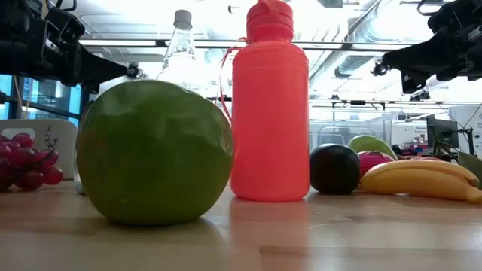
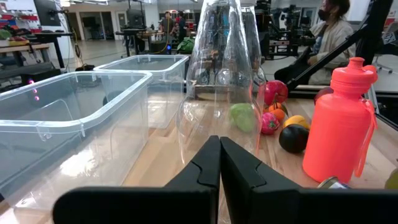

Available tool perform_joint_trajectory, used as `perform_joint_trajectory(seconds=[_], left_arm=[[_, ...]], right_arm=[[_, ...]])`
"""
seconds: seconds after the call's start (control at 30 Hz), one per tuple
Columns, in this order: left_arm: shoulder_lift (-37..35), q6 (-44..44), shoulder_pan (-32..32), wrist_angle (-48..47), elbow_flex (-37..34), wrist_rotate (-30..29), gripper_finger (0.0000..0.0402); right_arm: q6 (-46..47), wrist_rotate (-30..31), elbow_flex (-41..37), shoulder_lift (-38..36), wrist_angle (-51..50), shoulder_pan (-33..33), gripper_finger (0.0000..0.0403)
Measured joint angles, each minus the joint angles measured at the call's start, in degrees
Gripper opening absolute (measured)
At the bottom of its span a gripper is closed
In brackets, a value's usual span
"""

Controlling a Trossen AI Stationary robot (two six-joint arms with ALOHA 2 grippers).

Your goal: Pick & Place Food Item

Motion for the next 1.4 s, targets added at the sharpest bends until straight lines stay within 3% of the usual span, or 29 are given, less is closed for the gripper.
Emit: perform_joint_trajectory(seconds=[0.8, 1.0, 1.17, 1.4], left_arm=[[0.02, -3.50, 0.02, 1.07, 0.00, 0.00, 0.0002], [0.00, -3.81, 0.08, 7.99, 0.00, -0.72, 0.0002], [0.04, -11.75, -0.05, 10.68, 0.00, -0.22, 0.0002], [0.02, -11.92, -0.05, 13.42, 0.00, -0.24, 0.0002]], right_arm=[[0.00, 0.01, -0.01, -0.02, 0.01, -0.01, 0.0001], [0.00, -0.01, 0.01, 0.00, -0.02, 0.01, 0.0001], [0.00, -0.01, 0.01, 0.00, -0.03, -0.01, 0.0001], [2.12, -0.34, -0.01, 0.01, 0.01, -0.01, 0.0001]])
